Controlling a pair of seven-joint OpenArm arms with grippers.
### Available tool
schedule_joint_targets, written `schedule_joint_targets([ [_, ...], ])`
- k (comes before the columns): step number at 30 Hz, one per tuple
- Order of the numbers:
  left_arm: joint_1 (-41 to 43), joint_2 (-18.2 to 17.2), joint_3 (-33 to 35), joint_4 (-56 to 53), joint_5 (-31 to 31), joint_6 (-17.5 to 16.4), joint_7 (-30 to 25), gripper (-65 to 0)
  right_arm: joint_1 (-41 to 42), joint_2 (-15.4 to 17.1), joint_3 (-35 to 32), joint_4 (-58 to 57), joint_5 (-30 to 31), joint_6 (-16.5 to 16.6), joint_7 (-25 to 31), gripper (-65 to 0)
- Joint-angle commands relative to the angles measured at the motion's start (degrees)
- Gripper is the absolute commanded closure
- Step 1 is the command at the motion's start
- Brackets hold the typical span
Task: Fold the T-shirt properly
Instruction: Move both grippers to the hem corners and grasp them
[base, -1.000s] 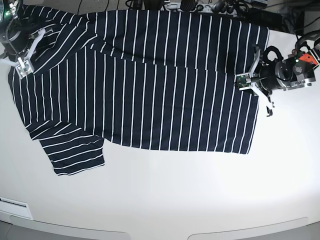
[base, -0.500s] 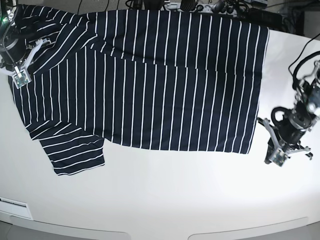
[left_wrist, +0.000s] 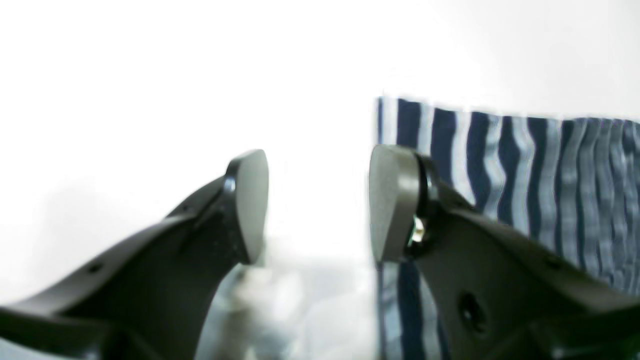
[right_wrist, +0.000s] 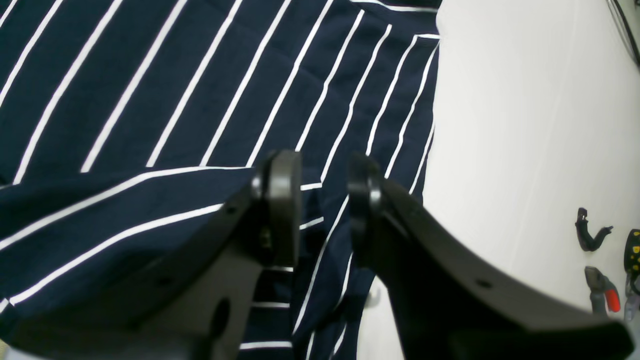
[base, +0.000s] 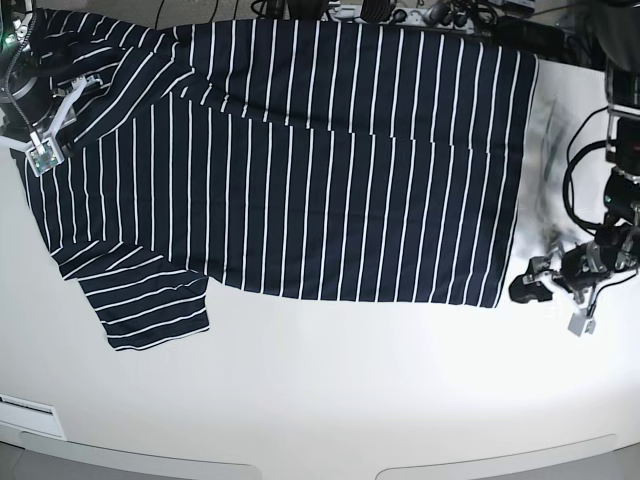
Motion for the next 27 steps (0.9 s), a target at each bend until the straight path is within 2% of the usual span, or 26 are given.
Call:
schedule_joint_targets([
  [1, -1.25, 0.22, 0.0, -0.22, 0.28, -0.26, 2.1, -34.1, -0.07, 0.85, 0.68, 0.9, -0.26, -0.48, 1.01, -19.6],
  [4, -1.42, 2.38, 0.0, -0.61, -1.22, -0.94, 4.07, -34.0, -0.07, 0.85, 0.68, 0.9, -0.26, -0.48, 1.01, -19.6],
  [8, -1.22, 4.85, 0.31, -0.61, -3.93, -2.6, 9.77, -34.0, -0.02, 0.85, 0.68, 0.9, -0.28, -0.48, 1.01, -19.6],
  [10, -1.27, 5.46, 0.44, -0.59, -3.91, -2.58, 10.86, -31.3, 0.46, 0.87, 0.68, 0.87, -0.26, -0.48, 1.03, -19.6],
  [11, -1.27, 5.46, 0.44, -0.59, -3.89, -2.58, 10.82, -26.7, 0.98, 0.85, 0.68, 0.87, -0.24, -0.46, 1.01, -19.6],
  [12, -1.27, 5.31, 0.44, -0.59, -3.87, -2.56, 10.8, -19.0, 1.73, 0.85, 0.68, 0.87, -0.24, -0.48, 1.07, -19.7],
  [14, -1.25, 4.79, 0.44, -0.59, -3.15, -2.6, 10.8, 0.0, 4.11, 0.83, 0.66, 0.74, -0.2, -0.83, 1.46, -22.3],
  [18, -1.27, 3.85, 0.42, -0.59, -2.16, -2.71, 10.8, 0.0, 12.76, 0.85, 0.57, -3.91, 1.97, -0.96, 4.55, -31.0],
  [23, -1.25, 3.87, 0.42, -0.59, -2.16, -5.86, 10.82, 0.0, 29.33, 0.83, 0.39, -21.2, 12.02, 4.96, 6.05, -31.8],
  [27, -1.27, 3.89, 0.42, -0.59, -2.21, -5.84, 10.82, 0.0, 44.37, 0.83, -0.9, -40.63, 21.09, 11.13, 2.36, -31.8],
])
